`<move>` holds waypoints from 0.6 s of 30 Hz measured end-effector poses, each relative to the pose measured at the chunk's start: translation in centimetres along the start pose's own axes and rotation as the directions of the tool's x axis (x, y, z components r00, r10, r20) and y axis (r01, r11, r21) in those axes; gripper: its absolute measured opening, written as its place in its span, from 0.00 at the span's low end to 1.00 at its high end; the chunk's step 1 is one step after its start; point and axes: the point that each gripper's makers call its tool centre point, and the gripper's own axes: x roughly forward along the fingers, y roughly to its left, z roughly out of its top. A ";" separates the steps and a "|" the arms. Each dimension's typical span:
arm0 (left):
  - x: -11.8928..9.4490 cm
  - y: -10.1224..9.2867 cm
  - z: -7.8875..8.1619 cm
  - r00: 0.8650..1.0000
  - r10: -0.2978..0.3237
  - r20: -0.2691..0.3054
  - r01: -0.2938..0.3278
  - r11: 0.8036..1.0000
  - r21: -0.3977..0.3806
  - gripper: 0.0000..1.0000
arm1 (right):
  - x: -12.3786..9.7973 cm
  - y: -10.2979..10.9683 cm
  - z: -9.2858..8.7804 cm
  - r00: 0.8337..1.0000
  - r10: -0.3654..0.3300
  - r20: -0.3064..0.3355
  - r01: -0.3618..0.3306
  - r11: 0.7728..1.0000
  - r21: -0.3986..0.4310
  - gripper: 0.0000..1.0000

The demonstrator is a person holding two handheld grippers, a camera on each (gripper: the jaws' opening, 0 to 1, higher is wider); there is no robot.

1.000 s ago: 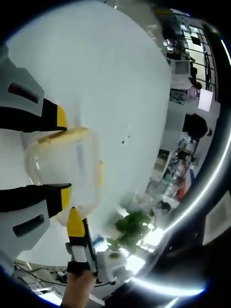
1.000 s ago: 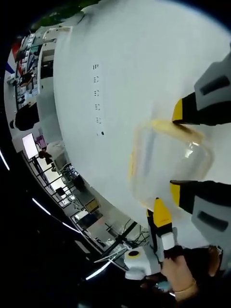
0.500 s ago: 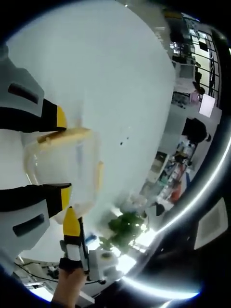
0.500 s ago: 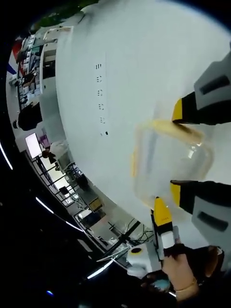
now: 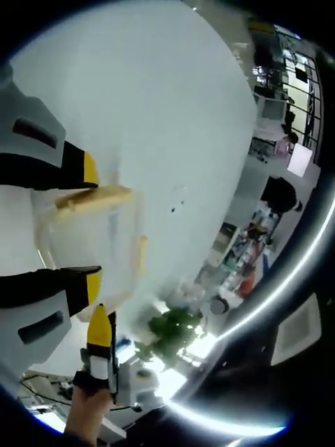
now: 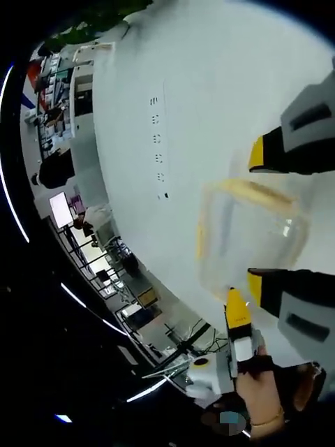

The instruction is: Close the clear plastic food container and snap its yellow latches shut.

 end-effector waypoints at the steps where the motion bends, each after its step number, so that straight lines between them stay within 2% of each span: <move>1: -0.3 0.0 0.1 1.000 0.010 0.011 -0.010 1.000 0.007 0.42 | -0.1 0.0 0.1 1.000 0.000 0.003 0.000 1.000 0.001 0.55; 5: -1.1 0.1 0.6 1.000 0.018 0.018 -0.019 0.998 0.065 0.39 | -0.6 0.4 0.1 1.000 0.006 0.007 -0.006 1.000 -0.002 0.56; 10: -2.1 -0.3 1.1 1.000 0.007 0.020 -0.009 0.994 0.113 0.44 | -1.4 1.0 -0.2 1.000 0.010 0.007 -0.009 1.000 -0.022 0.57; 13: -2.8 -0.9 0.6 1.000 -0.022 -0.006 0.023 0.991 0.134 0.43 | -1.9 1.2 -0.4 1.000 -0.010 0.013 0.011 0.999 -0.038 0.59; 18: -4.3 -1.4 -0.1 0.999 -0.035 -0.028 0.040 0.983 0.181 0.47 | -2.3 2.2 -1.4 1.000 0.004 -0.010 -0.005 0.998 -0.067 0.60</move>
